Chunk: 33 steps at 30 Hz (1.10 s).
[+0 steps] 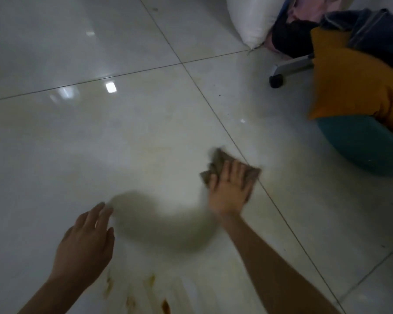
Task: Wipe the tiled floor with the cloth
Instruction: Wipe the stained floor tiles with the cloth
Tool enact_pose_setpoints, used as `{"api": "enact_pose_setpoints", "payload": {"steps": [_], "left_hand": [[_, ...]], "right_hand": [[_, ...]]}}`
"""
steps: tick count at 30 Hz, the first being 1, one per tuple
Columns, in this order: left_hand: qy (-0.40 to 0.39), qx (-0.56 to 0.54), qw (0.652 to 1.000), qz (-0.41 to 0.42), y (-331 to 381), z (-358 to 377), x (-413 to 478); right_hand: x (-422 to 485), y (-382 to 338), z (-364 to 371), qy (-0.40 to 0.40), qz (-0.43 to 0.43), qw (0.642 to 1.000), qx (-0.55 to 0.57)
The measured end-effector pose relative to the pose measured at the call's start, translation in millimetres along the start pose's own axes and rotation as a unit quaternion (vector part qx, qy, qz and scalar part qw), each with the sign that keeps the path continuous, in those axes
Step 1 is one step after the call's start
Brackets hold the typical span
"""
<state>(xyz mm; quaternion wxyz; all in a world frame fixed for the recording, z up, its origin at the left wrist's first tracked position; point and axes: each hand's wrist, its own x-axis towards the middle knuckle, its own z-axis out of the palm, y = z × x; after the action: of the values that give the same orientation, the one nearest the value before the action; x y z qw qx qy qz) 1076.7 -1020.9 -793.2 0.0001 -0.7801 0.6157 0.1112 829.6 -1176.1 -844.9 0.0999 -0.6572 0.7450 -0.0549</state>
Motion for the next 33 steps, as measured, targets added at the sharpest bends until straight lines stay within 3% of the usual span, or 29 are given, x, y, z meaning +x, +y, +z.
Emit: {"api": "enact_pose_setpoints", "payload": {"steps": [2,4,7,9,10,11,14,17,19,21,24,27,29,30,31,33], "left_hand": [[0.006,0.011,1.000,-0.021,-11,1,-3],[-0.005,0.019,0.998,-0.064,-27,3,-9],[-0.062,0.042,0.992,-0.106,-51,13,-21],[-0.073,0.035,0.990,-0.112,-60,21,-30],[-0.081,0.025,0.989,-0.118,-64,24,-33],[-0.089,0.015,0.988,-0.123,-66,26,-34],[-0.103,-0.008,0.987,-0.124,-70,35,-32],[-0.126,-0.038,0.979,-0.154,-73,37,-29],[-0.146,-0.041,0.974,-0.167,-73,37,-30],[-0.152,-0.036,0.972,-0.177,-73,37,-30],[-0.165,-0.036,0.967,-0.190,-72,31,-27],[-0.174,-0.044,0.963,-0.202,-71,28,-25],[-0.182,-0.040,0.963,-0.197,-73,29,-25],[-0.185,-0.043,0.962,-0.194,-75,31,-24],[-0.190,-0.046,0.961,-0.193,-77,31,-24],[-0.204,-0.046,0.959,-0.192,-80,32,-23]], "right_hand": [[-37,-65,22,-0.008,-0.140,0.990,0.004],[-88,-117,43,-0.024,-0.325,0.945,0.016],[-121,-142,55,-0.127,-0.586,0.799,0.037],[-76,-133,48,-0.125,-0.662,0.738,0.035],[-44,-125,44,-0.096,-0.664,0.741,0.039],[-7,-115,39,-0.067,-0.633,0.770,0.048],[101,-80,17,-0.002,-0.463,0.885,0.039],[162,-75,9,-0.018,-0.304,0.952,-0.036],[160,-105,18,-0.036,-0.215,0.974,-0.056],[129,-145,29,-0.017,-0.212,0.975,-0.061],[42,-187,51,0.004,-0.362,0.931,-0.035],[-53,-180,57,-0.061,-0.566,0.822,0.002],[-59,-152,50,-0.103,-0.681,0.725,-0.016],[-40,-137,47,-0.090,-0.703,0.705,-0.015],[-15,-122,43,-0.071,-0.686,0.724,-0.009],[39,-91,31,-0.033,-0.567,0.823,-0.001]]}}
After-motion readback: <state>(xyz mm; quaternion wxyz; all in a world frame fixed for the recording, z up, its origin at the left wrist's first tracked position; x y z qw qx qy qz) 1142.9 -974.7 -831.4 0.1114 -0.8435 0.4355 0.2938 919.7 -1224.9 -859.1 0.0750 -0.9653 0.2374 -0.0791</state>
